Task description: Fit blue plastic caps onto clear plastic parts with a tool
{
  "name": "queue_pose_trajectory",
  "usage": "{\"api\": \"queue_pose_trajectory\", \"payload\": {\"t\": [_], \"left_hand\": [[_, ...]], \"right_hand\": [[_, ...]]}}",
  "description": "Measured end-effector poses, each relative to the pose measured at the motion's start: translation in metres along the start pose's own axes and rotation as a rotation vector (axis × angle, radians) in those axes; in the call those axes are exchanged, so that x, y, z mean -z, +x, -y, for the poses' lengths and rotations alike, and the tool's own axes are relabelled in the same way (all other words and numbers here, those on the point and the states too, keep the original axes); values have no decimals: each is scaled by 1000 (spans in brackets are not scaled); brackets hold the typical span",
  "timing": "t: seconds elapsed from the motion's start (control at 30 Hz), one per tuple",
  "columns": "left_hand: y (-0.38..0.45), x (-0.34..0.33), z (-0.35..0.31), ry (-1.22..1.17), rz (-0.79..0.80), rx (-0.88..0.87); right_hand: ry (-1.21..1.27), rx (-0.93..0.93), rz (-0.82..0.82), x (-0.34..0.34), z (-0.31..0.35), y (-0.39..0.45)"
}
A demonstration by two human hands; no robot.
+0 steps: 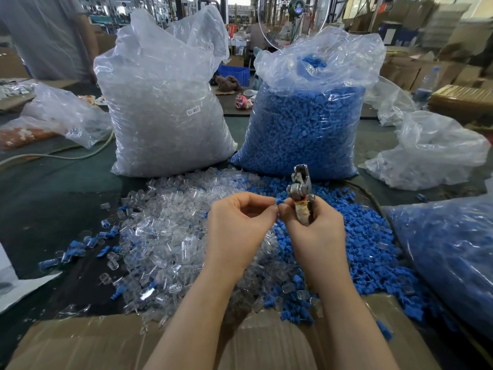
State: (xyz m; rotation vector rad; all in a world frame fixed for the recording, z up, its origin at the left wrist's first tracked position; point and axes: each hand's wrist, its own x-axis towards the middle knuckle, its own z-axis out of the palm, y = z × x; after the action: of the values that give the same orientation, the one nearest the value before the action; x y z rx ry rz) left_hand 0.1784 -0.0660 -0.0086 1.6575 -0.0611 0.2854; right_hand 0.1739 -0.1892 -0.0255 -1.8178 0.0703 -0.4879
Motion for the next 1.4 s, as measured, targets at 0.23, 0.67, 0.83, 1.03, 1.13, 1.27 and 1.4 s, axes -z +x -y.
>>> {"api": "queue_pose_trajectory", "payload": {"t": [0.23, 0.67, 0.83, 1.03, 1.13, 1.27, 1.4], "left_hand": [[0, -1, 4, 107, -73, -68], [3, 4, 5, 11, -81, -51], [6, 9, 3, -130, -41, -14], [6, 12, 4, -142, -9, -27], [6, 13, 4, -176, 6, -16], [7, 15, 3, -185, 31, -25], [6, 16, 3, -191, 48, -32]], "right_hand": [[31, -34, 103, 3, 3, 2], [-59, -134, 284, 12, 5, 6], [-98, -127, 459, 16, 5, 4], [-126, -103, 495, 16, 4, 4], [-148, -86, 491, 15, 4, 3], [-162, -64, 500, 15, 2, 3], [-177, -24, 480, 15, 0, 3]]}}
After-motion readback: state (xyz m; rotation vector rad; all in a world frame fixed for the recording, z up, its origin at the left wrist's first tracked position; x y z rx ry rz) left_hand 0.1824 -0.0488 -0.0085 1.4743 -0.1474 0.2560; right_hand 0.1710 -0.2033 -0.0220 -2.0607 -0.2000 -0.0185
